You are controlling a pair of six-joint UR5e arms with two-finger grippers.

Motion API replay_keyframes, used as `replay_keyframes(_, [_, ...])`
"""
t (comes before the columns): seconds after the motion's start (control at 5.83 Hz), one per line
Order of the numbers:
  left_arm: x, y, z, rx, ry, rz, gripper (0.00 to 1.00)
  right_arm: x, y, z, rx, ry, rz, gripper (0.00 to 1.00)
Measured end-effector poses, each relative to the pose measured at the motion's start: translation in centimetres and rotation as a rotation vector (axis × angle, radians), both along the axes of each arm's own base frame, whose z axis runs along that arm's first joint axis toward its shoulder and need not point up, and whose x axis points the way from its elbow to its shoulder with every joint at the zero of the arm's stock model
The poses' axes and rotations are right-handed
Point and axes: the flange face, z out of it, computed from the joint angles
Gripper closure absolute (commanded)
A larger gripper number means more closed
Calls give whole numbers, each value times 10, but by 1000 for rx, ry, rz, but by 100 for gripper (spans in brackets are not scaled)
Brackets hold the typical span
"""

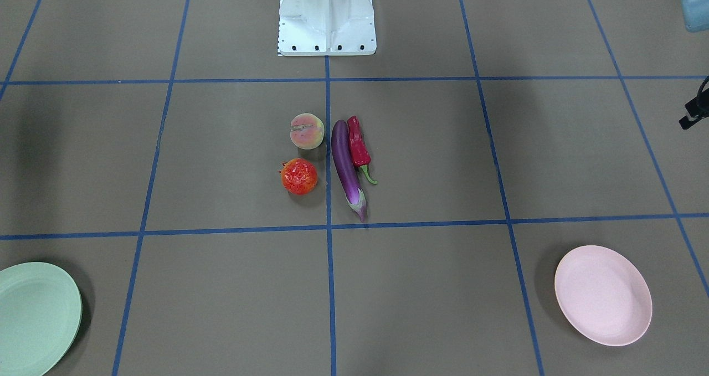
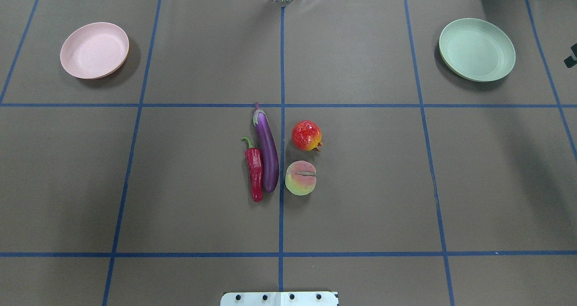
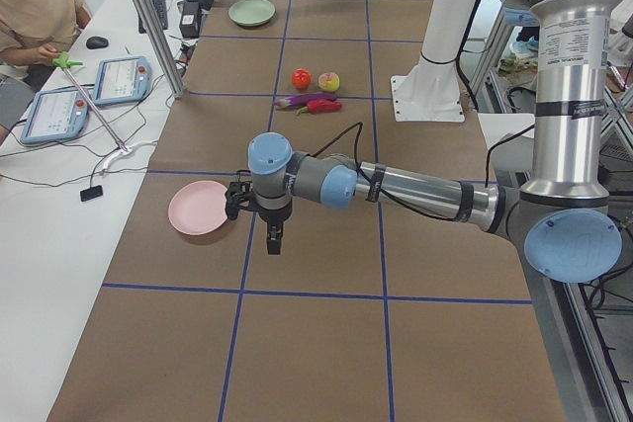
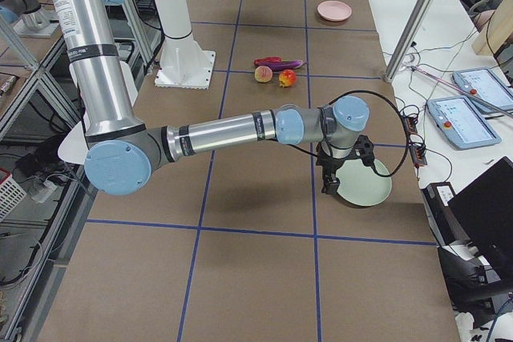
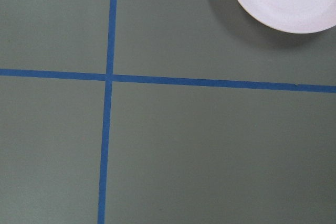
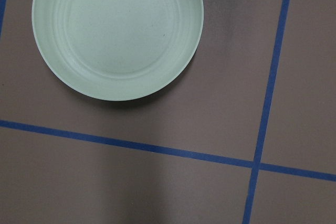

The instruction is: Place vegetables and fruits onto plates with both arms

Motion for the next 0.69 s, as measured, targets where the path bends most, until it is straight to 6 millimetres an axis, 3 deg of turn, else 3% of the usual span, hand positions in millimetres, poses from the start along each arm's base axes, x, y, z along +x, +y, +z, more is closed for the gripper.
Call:
replay_keyframes(0.34, [0,6,-7,38,55,21,0,2,36,2,-20,4,-6,0])
replay_keyframes(0.69, [6,6,-13,103,63,45,0,-1,44,5,-26,7,-13,0])
